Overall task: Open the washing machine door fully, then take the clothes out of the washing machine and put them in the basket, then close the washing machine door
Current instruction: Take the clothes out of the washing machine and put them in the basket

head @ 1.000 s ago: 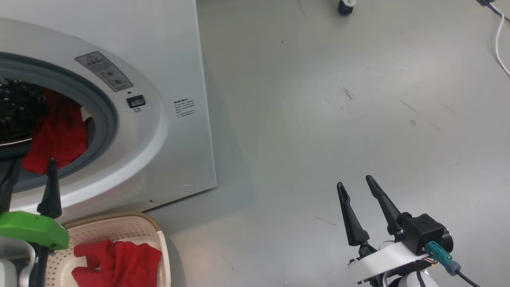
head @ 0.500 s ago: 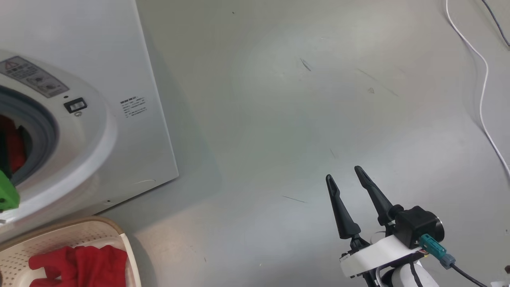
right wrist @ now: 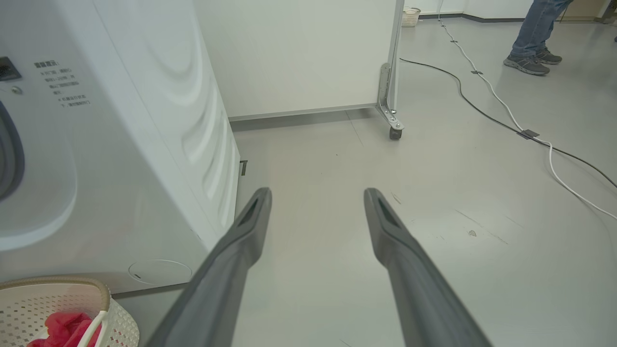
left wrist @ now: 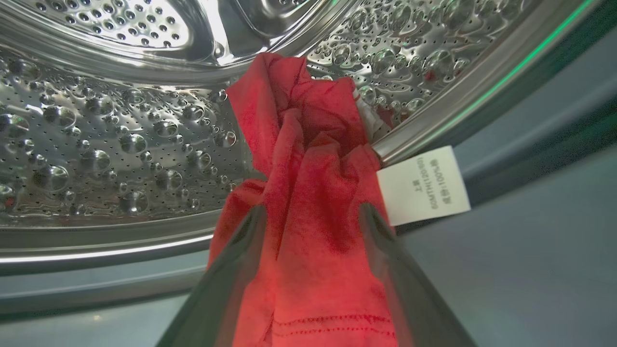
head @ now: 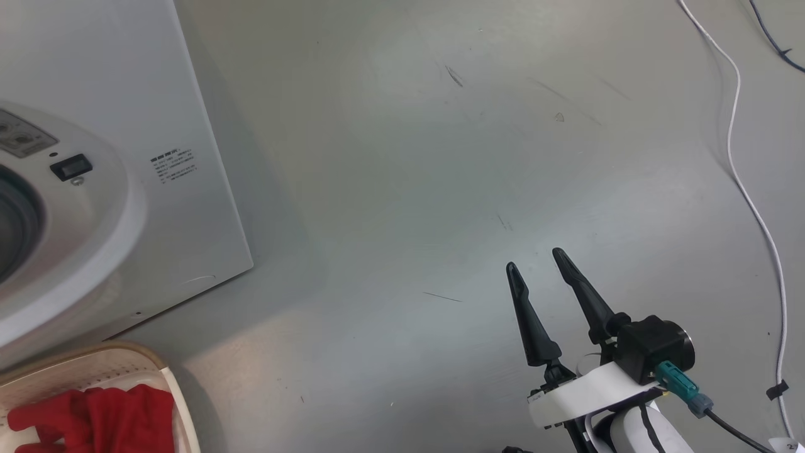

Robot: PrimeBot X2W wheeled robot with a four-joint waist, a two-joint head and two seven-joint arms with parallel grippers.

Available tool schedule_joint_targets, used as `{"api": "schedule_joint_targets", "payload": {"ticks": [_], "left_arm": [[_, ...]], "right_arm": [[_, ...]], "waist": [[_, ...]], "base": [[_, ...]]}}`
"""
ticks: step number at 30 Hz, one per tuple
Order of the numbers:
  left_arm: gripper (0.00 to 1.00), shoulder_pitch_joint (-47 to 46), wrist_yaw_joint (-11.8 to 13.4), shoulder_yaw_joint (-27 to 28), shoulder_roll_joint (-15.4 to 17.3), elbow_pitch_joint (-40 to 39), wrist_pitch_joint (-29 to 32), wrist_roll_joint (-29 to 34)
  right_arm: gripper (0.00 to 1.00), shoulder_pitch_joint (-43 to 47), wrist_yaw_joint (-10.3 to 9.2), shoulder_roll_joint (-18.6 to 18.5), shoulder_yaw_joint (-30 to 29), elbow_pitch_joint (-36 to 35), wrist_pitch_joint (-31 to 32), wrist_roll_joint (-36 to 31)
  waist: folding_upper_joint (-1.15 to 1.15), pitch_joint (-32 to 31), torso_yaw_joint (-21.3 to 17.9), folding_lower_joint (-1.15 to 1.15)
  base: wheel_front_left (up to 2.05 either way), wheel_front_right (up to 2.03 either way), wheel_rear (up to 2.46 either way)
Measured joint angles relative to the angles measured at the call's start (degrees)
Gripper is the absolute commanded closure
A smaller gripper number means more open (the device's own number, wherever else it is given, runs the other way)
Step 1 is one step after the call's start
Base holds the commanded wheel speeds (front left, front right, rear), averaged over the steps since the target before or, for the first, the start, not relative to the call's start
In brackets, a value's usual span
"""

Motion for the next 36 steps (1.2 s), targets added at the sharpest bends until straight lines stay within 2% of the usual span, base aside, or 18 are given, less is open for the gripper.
{"api": "schedule_joint_targets", "payload": {"ticks": [7, 15, 19, 26, 27, 28, 36], "left_arm": [[0.00, -4.1, 0.0, -0.5, 0.4, 2.5, 2.4, 0.0], [0.00, -6.8, 1.2, -1.1, 1.9, 6.3, 4.0, 1.7], [0.00, -7.9, 1.4, -1.8, 2.0, 7.9, 4.2, 2.6], [0.00, -9.7, 1.9, -1.8, 2.2, 10.1, 4.3, 2.8], [0.53, -10.0, 1.9, -1.8, 2.2, 10.5, 4.3, 2.8], [1.00, -10.2, 1.9, -1.9, 2.2, 10.8, 4.3, 2.8], [1.00, -10.8, 1.8, -2.5, 1.8, 12.9, 3.1, 2.7]], "right_arm": [[0.00, -0.1, -0.52, 0.0, 0.9, 0.0, 0.0, 0.0], [0.00, -1.4, -0.58, 0.0, 2.0, -0.2, 0.0, 0.2], [0.00, -1.5, -1.46, 0.1, 2.1, -0.2, 0.0, 0.3], [0.00, -1.6, -1.79, 0.1, 2.5, -0.2, 0.0, 0.3], [0.00, -1.7, -1.88, 0.1, 2.5, -0.2, 0.0, 0.4], [0.00, -1.8, -2.03, 0.1, 2.6, -0.2, 0.0, 0.4], [0.00, -2.4, -2.52, 0.1, 2.6, -0.2, 0.0, 0.5]], "waist": [[0.00, 1.0, -0.3, 0.00], [0.00, 2.2, -1.0, 0.00], [0.00, 2.6, -1.2, 0.00], [0.00, 3.0, -1.5, 0.00], [0.00, 3.1, -1.5, 0.00], [0.00, 3.1, -1.5, 0.00], [0.00, 3.0, -1.3, 0.00]], "base": [[0.00, 0.00, 0.00], [0.00, 0.00, 0.00], [0.00, 0.00, 0.00], [0.00, 0.00, 0.00], [0.00, 0.00, 0.00], [0.00, 0.00, 0.00], [0.00, 0.00, 0.00]]}}
